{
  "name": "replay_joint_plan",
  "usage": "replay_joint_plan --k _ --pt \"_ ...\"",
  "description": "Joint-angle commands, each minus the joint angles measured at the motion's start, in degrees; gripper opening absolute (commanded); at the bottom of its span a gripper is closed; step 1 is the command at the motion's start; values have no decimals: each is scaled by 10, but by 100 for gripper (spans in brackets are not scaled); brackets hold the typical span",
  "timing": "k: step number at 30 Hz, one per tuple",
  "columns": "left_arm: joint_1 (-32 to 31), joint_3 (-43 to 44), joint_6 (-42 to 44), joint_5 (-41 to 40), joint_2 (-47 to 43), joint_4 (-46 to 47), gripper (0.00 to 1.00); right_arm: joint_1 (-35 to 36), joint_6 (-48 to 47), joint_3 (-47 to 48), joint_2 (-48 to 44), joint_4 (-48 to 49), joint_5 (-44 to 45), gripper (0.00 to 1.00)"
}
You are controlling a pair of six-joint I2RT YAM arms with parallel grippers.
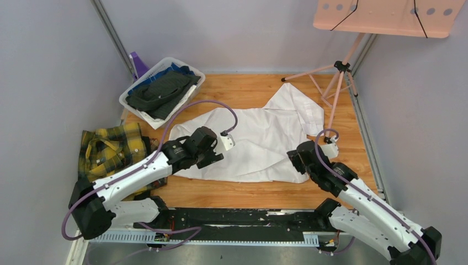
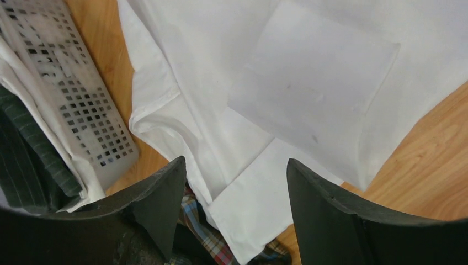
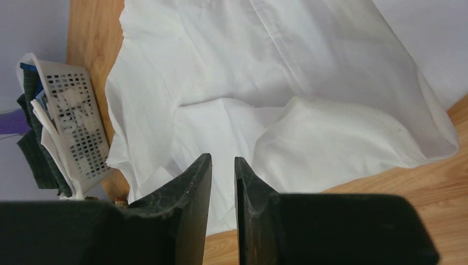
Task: Fold and stack the long sleeve shirts
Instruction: Fold the shirt at the center of the board.
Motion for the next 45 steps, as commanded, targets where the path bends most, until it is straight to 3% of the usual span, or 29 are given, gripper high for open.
replay_joint_plan --k 1,5,7,9,12,19,24,28,31,36,40,41,43,45 --pt "8 -2 -65 -8 -56 -46 76 -21 -68 53 84 68 -26 24" --pt "13 32 -81 7 -46 -32 91 -38 -107 85 172 123 -62 26" --pt "13 81 -102 90 -30 -33 98 -48 -122 99 215 135 -78 25" --pt "12 96 -111 155 -7 -29 100 -71 -130 107 255 139 -115 19" --pt "-11 85 -91 187 29 -3 100 -97 -131 96 286 137 -161 12" --pt "-67 19 -68 132 100 71 100 -148 -101 7 240 150 -212 5" --pt "-87 -10 20 58 144 120 100 -179 -123 -13 243 166 -245 1" --pt "-85 29 38 -43 208 90 100 -197 -144 -22 250 177 -262 0" --pt "-80 39 29 -49 220 70 99 -211 -152 -34 248 185 -283 0" --pt "-70 25 39 -51 178 67 85 -229 -153 -61 231 187 -294 0" --pt "-41 23 51 -53 145 69 61 -236 -149 -82 220 187 -296 0" --pt "-30 22 56 -53 133 70 49 -237 -146 -88 216 186 -295 0" --pt "-15 13 63 -56 108 76 34 -237 -140 -98 209 185 -294 0" --pt "-3 -3 64 -58 83 77 30 -238 -134 -106 202 178 -294 0"
